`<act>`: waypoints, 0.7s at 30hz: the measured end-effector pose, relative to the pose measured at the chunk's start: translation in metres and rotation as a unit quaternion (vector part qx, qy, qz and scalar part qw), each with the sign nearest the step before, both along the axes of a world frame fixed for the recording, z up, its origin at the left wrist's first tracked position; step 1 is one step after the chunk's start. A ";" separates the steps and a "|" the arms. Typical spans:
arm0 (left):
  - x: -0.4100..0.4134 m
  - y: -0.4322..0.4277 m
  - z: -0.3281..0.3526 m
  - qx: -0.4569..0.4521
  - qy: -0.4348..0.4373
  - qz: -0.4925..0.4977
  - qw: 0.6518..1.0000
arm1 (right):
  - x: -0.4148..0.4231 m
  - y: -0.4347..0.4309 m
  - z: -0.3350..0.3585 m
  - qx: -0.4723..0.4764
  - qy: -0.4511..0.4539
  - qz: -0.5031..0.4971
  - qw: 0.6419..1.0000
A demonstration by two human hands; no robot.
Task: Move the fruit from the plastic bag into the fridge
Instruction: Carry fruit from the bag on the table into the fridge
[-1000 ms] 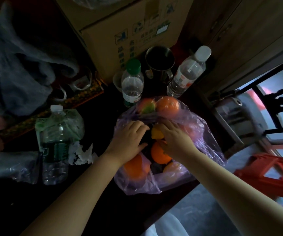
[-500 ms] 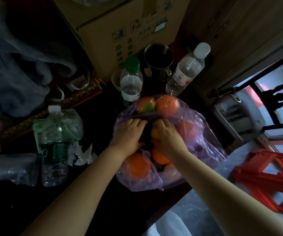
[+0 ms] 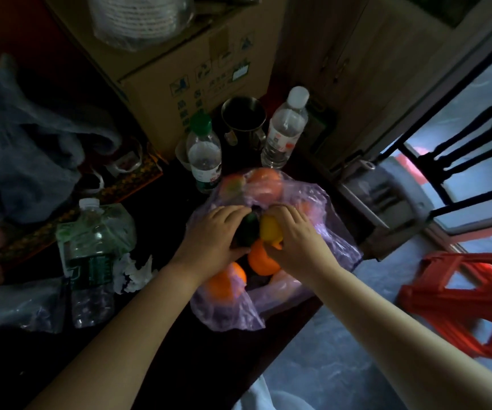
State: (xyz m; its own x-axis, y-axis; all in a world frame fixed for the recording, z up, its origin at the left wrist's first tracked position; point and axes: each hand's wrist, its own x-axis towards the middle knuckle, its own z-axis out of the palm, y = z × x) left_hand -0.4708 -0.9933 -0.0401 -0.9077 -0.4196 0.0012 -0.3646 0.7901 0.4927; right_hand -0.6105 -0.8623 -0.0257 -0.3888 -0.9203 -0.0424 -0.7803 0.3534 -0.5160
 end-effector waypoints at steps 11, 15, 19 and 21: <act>0.003 0.088 0.098 0.017 0.070 -0.058 0.996 | 0.009 0.112 0.079 -0.128 0.060 -0.036 0.989; 0.010 0.129 0.125 0.033 0.102 -0.100 0.989 | 0.029 0.160 0.105 -0.157 0.078 -0.072 0.982; 0.011 0.177 0.153 0.001 0.153 -0.184 0.971 | 0.054 0.229 0.137 -0.178 0.114 -0.124 0.969; 0.007 0.203 0.166 -0.005 0.171 -0.226 0.959 | 0.064 0.268 0.152 -0.179 0.136 -0.155 0.962</act>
